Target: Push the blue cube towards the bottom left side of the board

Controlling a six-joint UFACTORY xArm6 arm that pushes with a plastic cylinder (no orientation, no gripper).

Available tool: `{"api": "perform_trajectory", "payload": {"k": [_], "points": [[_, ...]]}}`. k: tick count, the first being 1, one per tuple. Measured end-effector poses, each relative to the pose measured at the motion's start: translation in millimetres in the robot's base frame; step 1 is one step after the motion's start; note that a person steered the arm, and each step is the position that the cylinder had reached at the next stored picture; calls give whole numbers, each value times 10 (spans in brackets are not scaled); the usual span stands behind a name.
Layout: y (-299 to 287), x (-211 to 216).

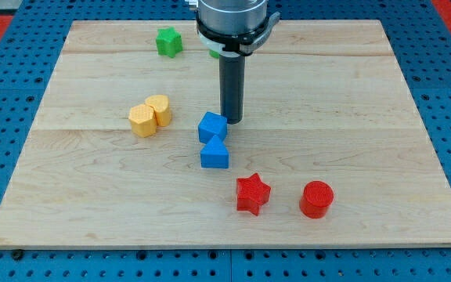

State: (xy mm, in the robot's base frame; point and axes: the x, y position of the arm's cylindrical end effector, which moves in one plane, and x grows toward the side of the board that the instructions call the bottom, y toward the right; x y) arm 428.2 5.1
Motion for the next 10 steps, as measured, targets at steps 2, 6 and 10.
{"api": "perform_trajectory", "payload": {"k": [2, 6, 10], "points": [[-311, 237], [-966, 652], [-1109, 820]]}}
